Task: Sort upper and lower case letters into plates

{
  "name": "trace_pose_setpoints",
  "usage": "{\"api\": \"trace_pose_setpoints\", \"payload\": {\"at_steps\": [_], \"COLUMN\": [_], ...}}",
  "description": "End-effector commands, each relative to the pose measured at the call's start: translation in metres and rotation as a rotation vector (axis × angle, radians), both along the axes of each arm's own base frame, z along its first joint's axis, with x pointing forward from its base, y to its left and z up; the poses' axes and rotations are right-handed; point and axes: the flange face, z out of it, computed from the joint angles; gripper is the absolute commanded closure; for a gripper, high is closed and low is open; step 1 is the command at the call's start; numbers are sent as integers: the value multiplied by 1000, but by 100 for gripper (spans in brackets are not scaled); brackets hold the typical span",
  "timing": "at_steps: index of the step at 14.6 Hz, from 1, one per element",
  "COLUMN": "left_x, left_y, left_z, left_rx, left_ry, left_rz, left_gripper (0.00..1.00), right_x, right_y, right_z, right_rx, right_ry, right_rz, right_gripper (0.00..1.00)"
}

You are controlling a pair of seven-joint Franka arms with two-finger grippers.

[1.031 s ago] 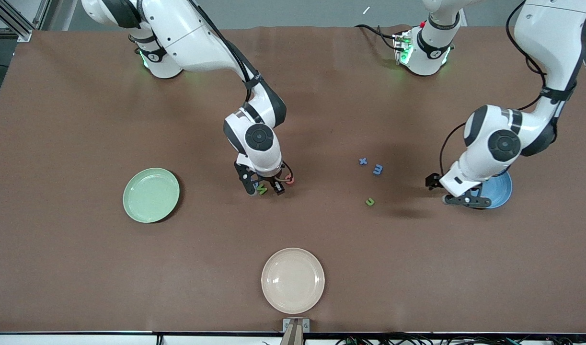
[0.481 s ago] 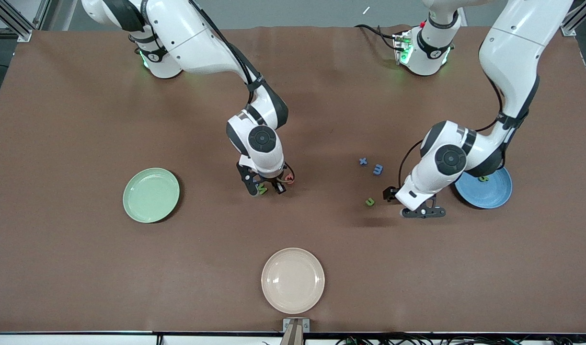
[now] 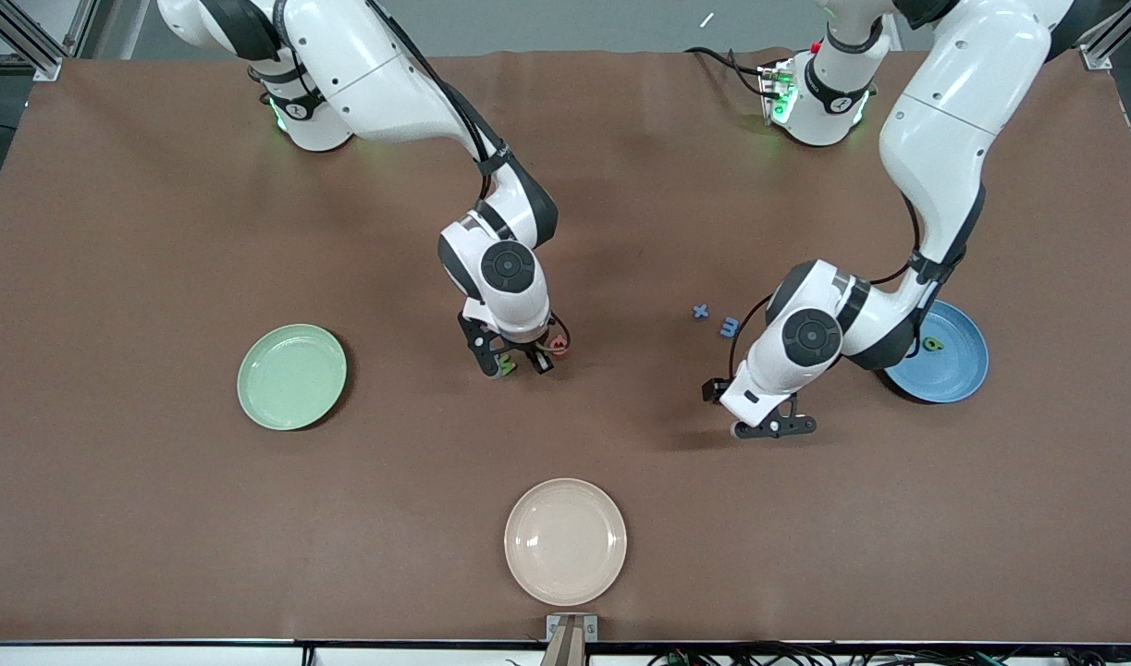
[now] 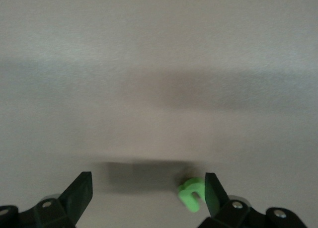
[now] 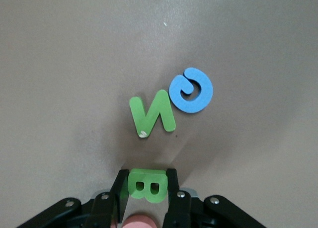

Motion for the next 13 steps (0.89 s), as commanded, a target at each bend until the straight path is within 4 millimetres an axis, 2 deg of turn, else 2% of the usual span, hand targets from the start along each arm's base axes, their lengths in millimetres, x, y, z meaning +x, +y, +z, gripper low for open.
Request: {"api": "trace_pose_setpoints", "payload": {"at_steps": [1, 2, 4, 6, 7, 10, 13], "left_x": [8, 8, 8, 5, 4, 1, -1], "left_y": [-10, -14, -19, -24, -24, -25, -26], "left_z": [-1, -2, -4, -6, -7, -9, -8], "left_rx": [17, 14, 12, 13, 12, 15, 15], "left_ry": [-7, -6, -5, -1, 0, 12, 17], "left_rz": [15, 19, 32, 23, 23, 36, 54], "left_gripper": [1, 1, 1, 1, 4, 15, 20], "right_x": [31, 46, 74, 84, 83, 75, 61], "right_y": [-26, -43, -86, -123, -147, -229, -301], "right_z": [14, 28, 72, 109, 115, 117, 89], "right_rx": [-10, -6, -9, -26, -39, -31, -29], "right_ry": [-40, -49, -23, 20, 56, 61, 67], "right_rz": [-40, -47, -52, 3, 31, 98, 161], "right_gripper": [100, 100, 100, 100, 100, 100, 100]}}
